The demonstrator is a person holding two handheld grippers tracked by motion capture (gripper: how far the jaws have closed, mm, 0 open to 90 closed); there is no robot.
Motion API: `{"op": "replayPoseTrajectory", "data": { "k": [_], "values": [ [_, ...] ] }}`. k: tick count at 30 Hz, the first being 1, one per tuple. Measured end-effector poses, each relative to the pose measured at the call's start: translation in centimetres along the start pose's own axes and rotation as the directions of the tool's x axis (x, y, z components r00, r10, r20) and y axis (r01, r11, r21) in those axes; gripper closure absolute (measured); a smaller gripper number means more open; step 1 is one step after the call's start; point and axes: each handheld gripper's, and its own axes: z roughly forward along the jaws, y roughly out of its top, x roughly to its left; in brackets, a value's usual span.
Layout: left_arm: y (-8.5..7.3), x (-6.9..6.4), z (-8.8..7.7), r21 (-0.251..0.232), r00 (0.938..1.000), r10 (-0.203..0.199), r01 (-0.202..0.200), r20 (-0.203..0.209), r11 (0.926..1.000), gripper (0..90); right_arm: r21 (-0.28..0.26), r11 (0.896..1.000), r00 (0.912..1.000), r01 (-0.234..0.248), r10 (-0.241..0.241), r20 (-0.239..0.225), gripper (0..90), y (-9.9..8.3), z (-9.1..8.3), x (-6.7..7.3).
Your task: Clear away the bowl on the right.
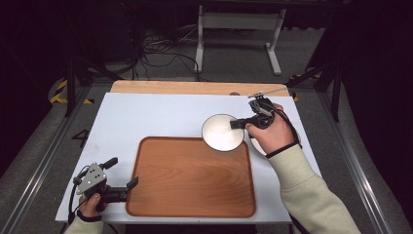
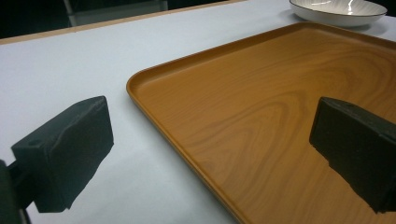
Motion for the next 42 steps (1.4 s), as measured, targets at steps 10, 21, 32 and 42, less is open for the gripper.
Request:
{"op": "replayPoseTrajectory", "data": {
  "k": [10,21,32,42],
  "values": [
    [0.0,0.0,0.0,0.000,1.0000,0.004,-0.004,0.001,1.0000,0.4,0.020,1.000,0.9987,0.008,-0.007,-0.051,79.9,0.5,1.9,2.2],
    [0.0,0.0,0.0,0.001,1.0000,0.007,-0.007,0.003,1.0000,0.4,0.035,0.999,0.9960,0.028,-0.025,-0.086,79.9,0.8,3.5,3.9],
    [0.0,0.0,0.0,0.000,1.0000,0.006,-0.006,0.005,1.0000,0.4,0.065,0.997,0.9949,0.029,-0.023,-0.098,79.8,-0.2,5.8,4.3],
    [0.0,0.0,0.0,-0.002,1.0000,0.006,-0.006,0.006,1.0000,0.4,0.095,0.995,0.9938,0.016,-0.005,-0.111,79.6,-1.6,8.1,3.9]
  ]
}}
